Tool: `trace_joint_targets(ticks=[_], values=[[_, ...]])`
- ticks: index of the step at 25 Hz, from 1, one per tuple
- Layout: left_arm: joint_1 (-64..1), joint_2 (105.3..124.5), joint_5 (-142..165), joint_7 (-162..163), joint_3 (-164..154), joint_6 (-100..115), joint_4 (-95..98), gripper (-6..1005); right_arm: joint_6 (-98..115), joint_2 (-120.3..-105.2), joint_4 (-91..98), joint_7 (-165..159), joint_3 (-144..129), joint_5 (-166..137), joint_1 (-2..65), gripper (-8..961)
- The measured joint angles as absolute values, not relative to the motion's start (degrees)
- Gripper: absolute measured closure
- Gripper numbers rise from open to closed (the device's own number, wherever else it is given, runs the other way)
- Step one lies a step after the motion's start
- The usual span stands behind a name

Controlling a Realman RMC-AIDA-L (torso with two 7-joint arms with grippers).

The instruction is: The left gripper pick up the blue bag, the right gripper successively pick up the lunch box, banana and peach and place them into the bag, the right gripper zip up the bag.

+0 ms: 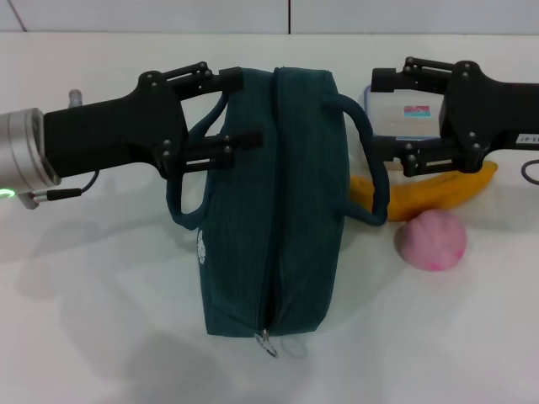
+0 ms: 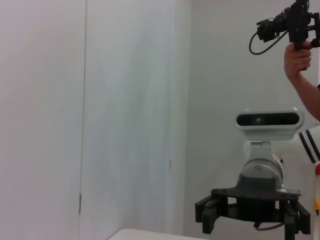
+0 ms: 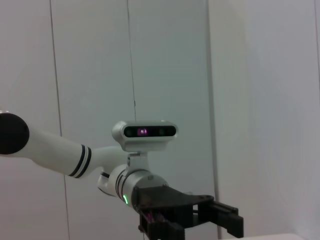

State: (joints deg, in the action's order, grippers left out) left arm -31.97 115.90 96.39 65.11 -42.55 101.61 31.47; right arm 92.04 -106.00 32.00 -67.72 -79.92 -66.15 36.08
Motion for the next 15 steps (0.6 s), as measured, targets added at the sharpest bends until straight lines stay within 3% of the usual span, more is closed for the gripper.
trace_joint_targets(ticks=[15], values=[[-31.04,115.81,96.39,67.65,-42.52,101.63,32.50,226,91.39,-107.40,31.99,-67.28,-79.79,-67.07,35.92,80]])
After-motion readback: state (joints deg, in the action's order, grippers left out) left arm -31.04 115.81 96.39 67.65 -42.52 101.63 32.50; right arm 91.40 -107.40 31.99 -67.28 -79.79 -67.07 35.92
